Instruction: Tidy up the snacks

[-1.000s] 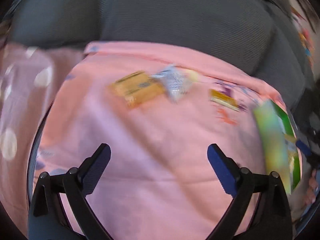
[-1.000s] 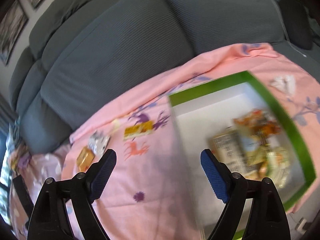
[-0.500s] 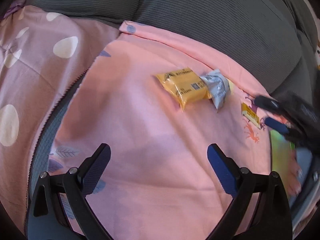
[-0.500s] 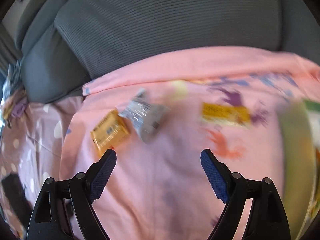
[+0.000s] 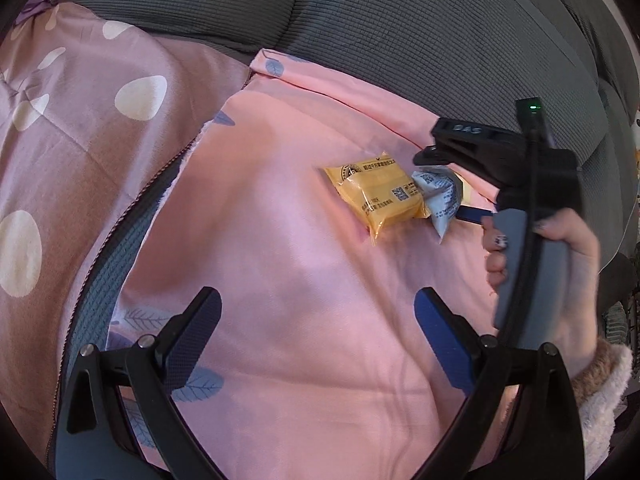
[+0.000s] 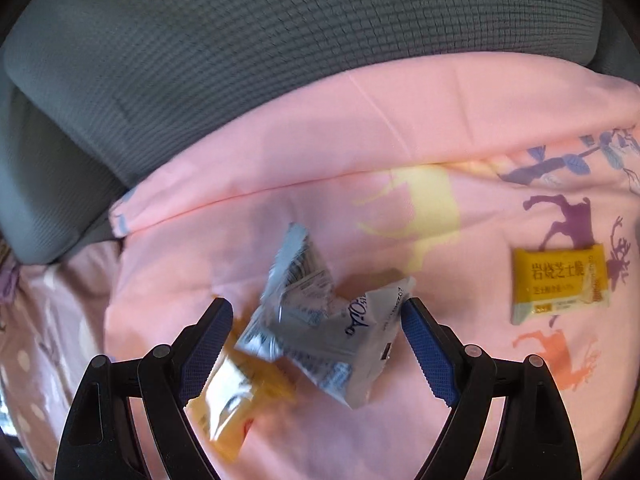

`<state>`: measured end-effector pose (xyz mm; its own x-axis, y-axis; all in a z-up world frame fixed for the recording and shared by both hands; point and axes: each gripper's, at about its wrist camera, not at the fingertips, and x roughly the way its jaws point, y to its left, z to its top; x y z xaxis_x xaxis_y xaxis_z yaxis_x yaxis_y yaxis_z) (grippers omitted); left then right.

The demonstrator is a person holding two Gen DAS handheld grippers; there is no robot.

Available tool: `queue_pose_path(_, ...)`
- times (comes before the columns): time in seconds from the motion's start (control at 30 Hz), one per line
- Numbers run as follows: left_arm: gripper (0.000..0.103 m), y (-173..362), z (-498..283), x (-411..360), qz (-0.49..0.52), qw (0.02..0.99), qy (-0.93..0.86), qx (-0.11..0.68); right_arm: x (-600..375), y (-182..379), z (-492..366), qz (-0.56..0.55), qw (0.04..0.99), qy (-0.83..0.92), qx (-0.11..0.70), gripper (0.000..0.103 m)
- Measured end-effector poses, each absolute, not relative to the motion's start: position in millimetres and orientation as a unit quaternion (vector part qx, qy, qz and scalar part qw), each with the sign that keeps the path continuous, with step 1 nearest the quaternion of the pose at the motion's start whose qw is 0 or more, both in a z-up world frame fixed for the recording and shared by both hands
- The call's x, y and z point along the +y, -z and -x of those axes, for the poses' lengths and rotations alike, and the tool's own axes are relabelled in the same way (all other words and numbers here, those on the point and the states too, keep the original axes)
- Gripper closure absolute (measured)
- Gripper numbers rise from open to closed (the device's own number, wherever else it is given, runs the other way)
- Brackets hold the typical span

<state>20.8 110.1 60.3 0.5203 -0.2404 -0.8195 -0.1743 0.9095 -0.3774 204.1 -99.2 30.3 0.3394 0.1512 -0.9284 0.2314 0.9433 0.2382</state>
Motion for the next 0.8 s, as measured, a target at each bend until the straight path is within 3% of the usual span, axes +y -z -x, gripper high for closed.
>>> queue_pose_path(0.3, 0.005, -60, -21, 112, 0.213, 0.846, 0.020, 0.488, -105, -28, -197, -0.151, 0.814, 0.019, 0.561, 0.045)
queue_pose_path(0.6, 0.005, -58, -21, 106, 0.201, 0.849, 0.014, 0.489, -120, -85, -131, -0.116, 0.832, -0.049, 0.540, 0.046)
queue_pose_path(0.8, 0.005, -57, -19, 99, 0.191, 0.849, 0.009, 0.492, -113, -91, -66, -0.078, 0.816, -0.117, 0.560, 0.046)
